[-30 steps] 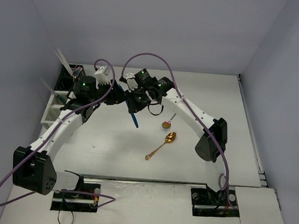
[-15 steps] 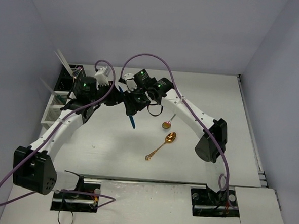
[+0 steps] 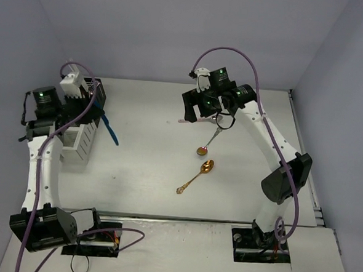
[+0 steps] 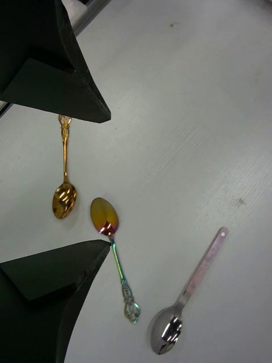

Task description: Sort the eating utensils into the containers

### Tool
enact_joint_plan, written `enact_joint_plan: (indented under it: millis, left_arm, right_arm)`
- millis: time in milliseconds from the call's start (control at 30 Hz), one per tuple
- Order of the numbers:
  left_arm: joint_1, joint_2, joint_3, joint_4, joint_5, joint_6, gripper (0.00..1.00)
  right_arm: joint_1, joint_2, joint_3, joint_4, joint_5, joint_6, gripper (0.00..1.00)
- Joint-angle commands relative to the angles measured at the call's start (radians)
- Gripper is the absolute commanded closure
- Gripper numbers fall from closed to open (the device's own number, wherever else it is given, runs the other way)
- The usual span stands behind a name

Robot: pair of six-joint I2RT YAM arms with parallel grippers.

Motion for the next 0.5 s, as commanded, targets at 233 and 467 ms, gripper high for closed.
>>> enact_joint_plan:
  millis: [233, 467]
  left_arm:
    - [0.304, 0.205, 0.477, -0.077, 0.175, 0.232, 1.00]
    - [0.339, 0.380, 0.646, -0.021, 0.167, 0.197, 1.00]
  right_arm:
    - [0.019, -0.058, -0.092, 0.019, 0.192, -0.049, 0.24]
    - [0.019, -0.046, -0.097, 0.018, 0.228, -0.060, 0.24]
